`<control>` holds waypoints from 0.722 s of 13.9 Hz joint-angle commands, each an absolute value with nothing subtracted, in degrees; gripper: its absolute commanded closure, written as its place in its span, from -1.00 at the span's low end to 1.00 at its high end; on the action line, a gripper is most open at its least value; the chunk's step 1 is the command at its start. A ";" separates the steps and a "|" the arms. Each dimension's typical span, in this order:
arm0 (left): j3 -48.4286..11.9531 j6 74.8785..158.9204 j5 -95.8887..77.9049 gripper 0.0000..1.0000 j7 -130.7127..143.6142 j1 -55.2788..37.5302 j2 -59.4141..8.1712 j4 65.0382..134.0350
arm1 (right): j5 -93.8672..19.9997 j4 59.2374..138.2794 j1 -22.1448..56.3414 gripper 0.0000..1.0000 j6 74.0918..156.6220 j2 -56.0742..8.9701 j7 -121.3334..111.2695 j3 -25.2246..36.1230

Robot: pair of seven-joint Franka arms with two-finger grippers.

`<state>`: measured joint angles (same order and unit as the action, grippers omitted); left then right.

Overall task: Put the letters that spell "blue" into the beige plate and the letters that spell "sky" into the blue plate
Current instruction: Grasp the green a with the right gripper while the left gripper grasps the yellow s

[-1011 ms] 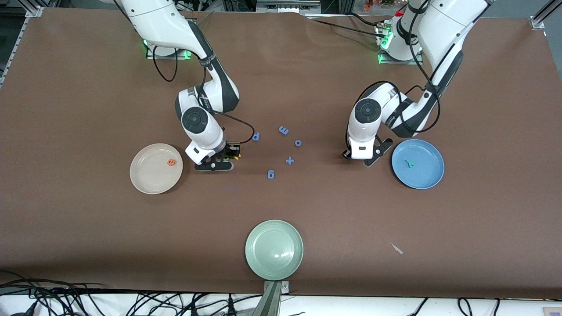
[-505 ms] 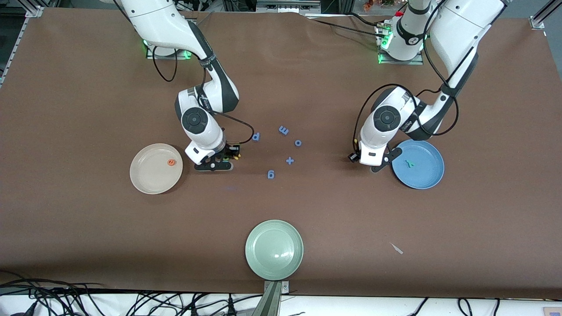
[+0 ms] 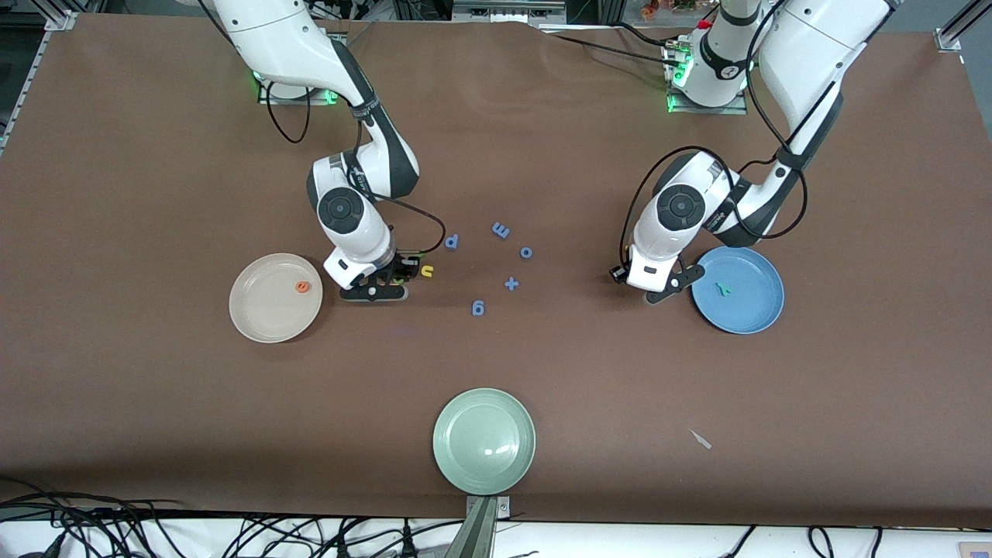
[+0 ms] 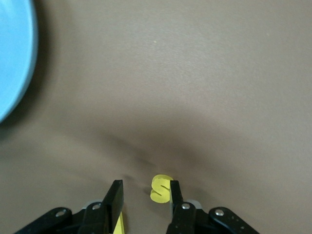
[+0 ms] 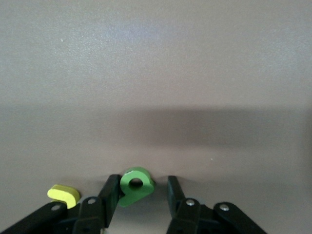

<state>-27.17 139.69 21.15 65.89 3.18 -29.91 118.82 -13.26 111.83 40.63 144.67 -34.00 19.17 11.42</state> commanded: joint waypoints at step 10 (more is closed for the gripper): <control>-27.60 140.36 19.25 0.05 58.45 3.25 -30.93 118.83 | -13.54 110.57 40.69 0.56 135.90 -30.59 7.85 17.91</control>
